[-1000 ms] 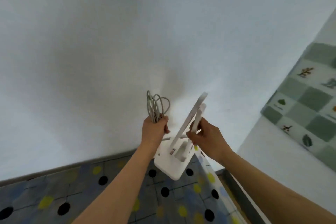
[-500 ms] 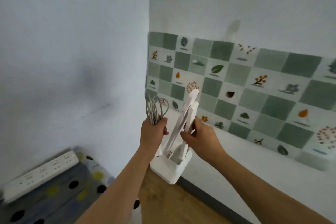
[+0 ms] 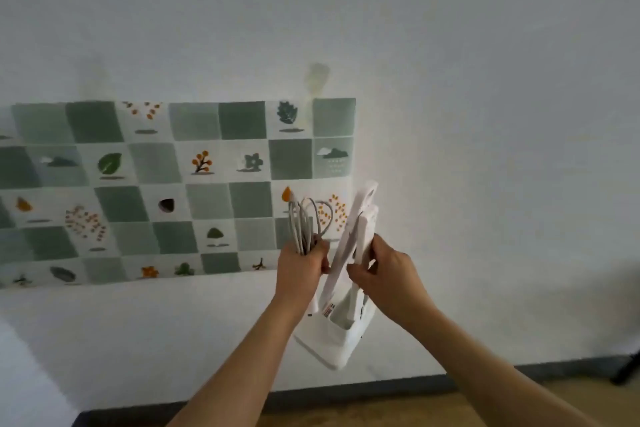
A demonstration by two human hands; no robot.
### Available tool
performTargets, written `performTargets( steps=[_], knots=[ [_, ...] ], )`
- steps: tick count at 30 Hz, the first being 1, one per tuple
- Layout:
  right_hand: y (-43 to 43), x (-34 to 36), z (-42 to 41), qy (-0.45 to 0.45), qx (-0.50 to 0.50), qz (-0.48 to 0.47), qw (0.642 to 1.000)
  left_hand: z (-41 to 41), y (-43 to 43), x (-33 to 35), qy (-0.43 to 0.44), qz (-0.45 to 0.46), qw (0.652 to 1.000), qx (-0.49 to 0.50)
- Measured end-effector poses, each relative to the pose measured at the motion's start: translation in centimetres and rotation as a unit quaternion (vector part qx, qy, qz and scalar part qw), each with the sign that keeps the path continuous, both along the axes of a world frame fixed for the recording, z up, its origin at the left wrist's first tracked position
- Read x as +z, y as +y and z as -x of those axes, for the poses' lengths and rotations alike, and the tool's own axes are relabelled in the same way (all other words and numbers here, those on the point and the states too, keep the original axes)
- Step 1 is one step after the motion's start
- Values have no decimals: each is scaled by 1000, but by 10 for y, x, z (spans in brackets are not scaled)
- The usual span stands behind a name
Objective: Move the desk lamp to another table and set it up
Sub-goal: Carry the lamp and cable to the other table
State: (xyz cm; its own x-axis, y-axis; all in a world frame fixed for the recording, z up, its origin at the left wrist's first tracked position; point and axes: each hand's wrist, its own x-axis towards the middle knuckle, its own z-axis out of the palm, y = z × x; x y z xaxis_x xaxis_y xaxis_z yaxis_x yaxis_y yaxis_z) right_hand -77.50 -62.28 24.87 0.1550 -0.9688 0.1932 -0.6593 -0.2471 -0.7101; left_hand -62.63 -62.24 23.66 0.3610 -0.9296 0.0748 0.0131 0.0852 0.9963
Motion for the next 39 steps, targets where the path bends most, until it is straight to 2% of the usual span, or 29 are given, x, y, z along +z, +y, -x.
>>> performTargets(
  steps=[6,11,19,25,33,39],
  knots=[
    [-33,-9,124,-18,-138,-9,990,129,-67,-5,-31,1,988,-150],
    [-70,-6,229,-30,-223,5,974,242,-133,-1,-39,11,971,-236],
    [-126,3,401,-21,-355,27,934,437,-230,8,-25,33,935,-352],
    [-126,2,521,-3,-455,43,889,577,-257,7,-43,37,895,-442],
    [-125,-12,648,14,-522,44,852,710,-268,-2,-30,33,868,-494],
    [-130,-21,762,-4,-533,69,843,829,-277,-6,-33,25,860,-509]
  ],
)
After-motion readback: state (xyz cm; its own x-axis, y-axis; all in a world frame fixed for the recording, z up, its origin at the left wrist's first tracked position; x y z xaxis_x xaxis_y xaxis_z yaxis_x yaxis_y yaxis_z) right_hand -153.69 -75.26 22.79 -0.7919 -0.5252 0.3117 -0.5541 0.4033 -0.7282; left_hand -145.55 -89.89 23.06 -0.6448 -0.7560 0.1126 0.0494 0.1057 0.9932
